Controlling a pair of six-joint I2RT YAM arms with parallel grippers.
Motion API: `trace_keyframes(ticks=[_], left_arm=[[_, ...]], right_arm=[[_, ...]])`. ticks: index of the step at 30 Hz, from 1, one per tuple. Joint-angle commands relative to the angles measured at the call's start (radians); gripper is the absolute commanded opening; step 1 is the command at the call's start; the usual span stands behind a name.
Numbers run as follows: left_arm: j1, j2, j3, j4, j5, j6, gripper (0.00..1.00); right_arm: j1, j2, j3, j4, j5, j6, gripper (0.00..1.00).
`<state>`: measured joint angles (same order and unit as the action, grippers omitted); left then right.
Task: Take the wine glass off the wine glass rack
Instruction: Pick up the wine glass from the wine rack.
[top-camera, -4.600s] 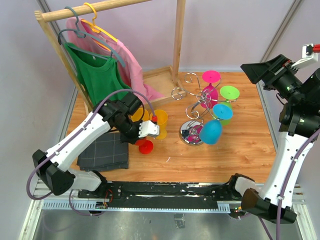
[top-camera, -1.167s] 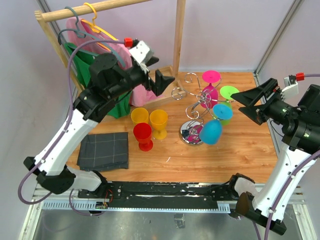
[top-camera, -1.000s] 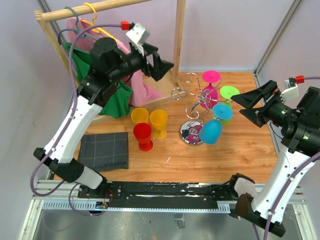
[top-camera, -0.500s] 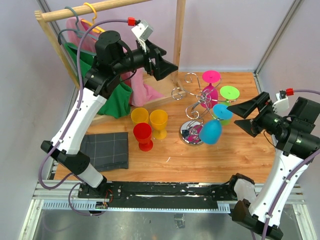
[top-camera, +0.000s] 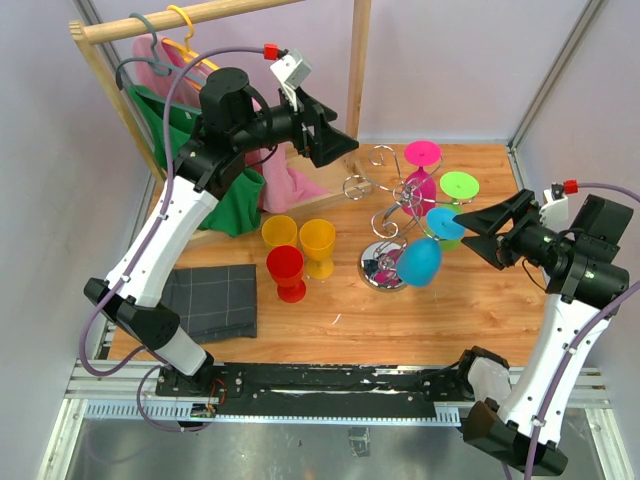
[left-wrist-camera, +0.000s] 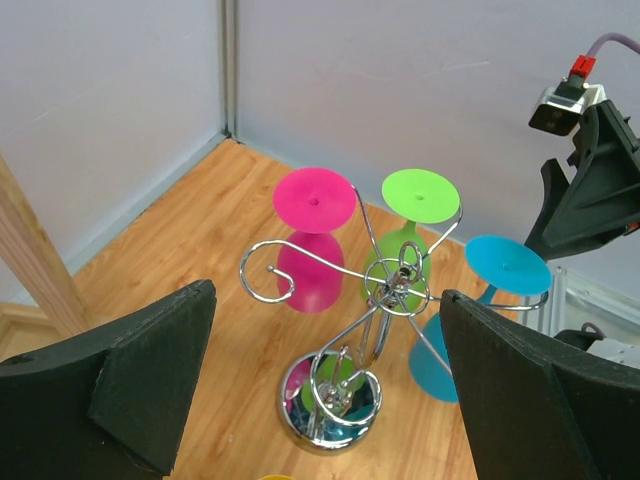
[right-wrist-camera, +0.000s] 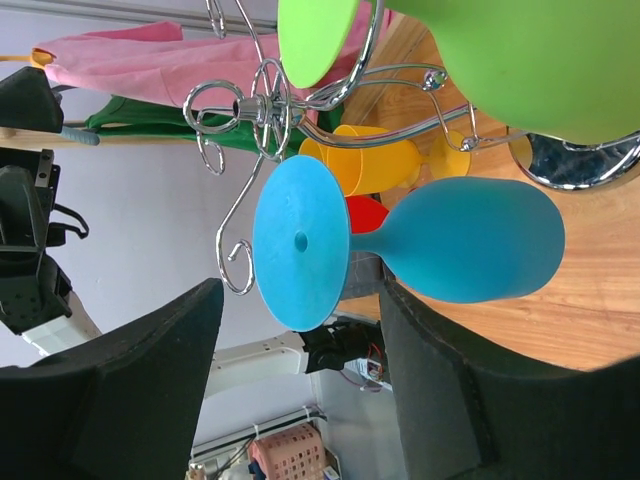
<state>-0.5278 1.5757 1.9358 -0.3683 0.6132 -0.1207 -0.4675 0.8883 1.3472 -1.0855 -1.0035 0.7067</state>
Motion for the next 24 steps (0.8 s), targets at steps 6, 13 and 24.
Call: trace_keyframes(ticks=[6, 13, 24], left_arm=[[-0.001, -0.039, -0.009, 0.032, 0.01, 0.002, 0.99], [0.0, -0.037, -0.009, 0.027, 0.007, 0.01, 0.99], [0.0, -0.036, -0.012, 0.014, 0.003, 0.02, 0.99]], right_arm=[[-0.032, -0.017, -0.057, 0.077, -0.051, 0.042, 0.6], [-0.037, -0.049, -0.118, 0.149, -0.064, 0.099, 0.53], [-0.051, -0.053, -0.136, 0.167, -0.091, 0.103, 0.31]])
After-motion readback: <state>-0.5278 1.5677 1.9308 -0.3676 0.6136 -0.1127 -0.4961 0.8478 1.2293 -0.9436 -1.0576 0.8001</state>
